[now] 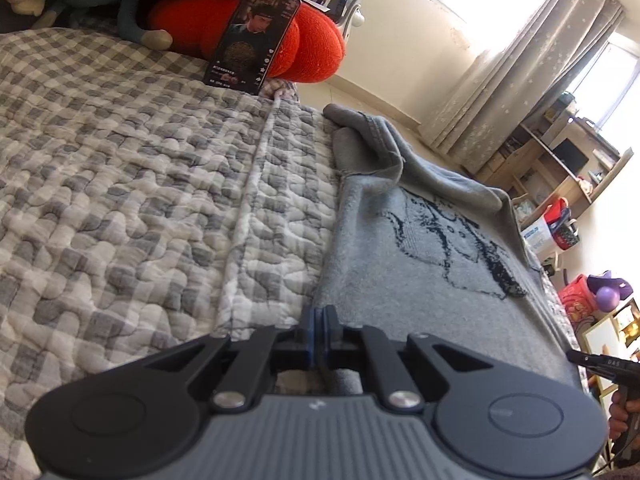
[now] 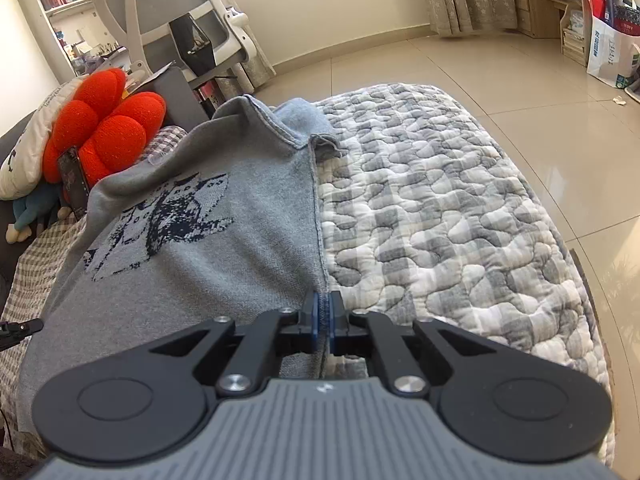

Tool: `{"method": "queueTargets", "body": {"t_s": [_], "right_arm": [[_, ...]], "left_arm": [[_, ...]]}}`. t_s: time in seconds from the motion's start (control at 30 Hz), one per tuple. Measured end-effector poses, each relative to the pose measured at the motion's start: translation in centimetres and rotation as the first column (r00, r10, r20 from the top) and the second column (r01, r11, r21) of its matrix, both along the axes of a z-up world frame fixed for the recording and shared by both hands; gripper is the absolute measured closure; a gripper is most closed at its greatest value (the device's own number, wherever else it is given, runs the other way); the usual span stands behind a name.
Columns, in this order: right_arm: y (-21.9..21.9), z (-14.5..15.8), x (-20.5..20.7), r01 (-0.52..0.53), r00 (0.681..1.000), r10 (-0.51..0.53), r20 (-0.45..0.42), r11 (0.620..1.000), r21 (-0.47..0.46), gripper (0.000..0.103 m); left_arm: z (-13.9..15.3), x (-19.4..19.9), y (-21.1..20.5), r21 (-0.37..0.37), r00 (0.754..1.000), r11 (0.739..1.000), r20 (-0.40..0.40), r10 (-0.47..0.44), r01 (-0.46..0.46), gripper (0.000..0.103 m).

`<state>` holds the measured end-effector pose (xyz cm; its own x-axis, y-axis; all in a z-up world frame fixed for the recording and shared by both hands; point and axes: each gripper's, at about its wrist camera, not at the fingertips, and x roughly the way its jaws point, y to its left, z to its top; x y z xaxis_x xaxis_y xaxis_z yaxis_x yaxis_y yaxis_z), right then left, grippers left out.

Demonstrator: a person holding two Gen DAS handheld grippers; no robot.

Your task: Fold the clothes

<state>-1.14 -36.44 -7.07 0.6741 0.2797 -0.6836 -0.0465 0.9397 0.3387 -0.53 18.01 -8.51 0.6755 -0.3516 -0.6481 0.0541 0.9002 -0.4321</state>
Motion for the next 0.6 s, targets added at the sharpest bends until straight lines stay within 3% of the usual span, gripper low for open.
{"method": "queueTargets", "body": {"t_s": [0.1,0.23,0.37,0.47,0.6], "right_arm": [[0.2,-0.1,0.2,-0.031,1.000,0.031,0.003,1.000,0.002,0.095],[0.0,-0.1,0.8,-0.039,0.999,0.039,0.006,0.998,0.054,0.089],[-0.6,-0.6,2.1,-0.013,1.000,0.012,0.010,0.992,0.127,0.089],[-1.0,-0.9,3.6,-0.003,1.000,0.000,0.016,0.985,0.172,0.089],[-1.0,-1.1,5.9,-0.003,0.999,-0.004,0.034,0.980,0.198,0.081]], "left_arm": [[0.5,0.3,-0.7,0.043,0.999,0.998,0.008,-0.041,0.040,0.099],[0.6,1.2,-0.5,-0.013,0.998,0.998,0.020,-0.065,0.065,0.095],[0.3,2.6,0.3,-0.097,0.999,0.994,0.025,-0.039,0.041,0.081],[-0.2,4.2,0.6,-0.158,1.000,0.987,0.014,-0.021,0.023,0.080],[-0.6,6.1,0.1,-0.174,1.000,0.985,0.022,-0.017,0.020,0.080]]}}
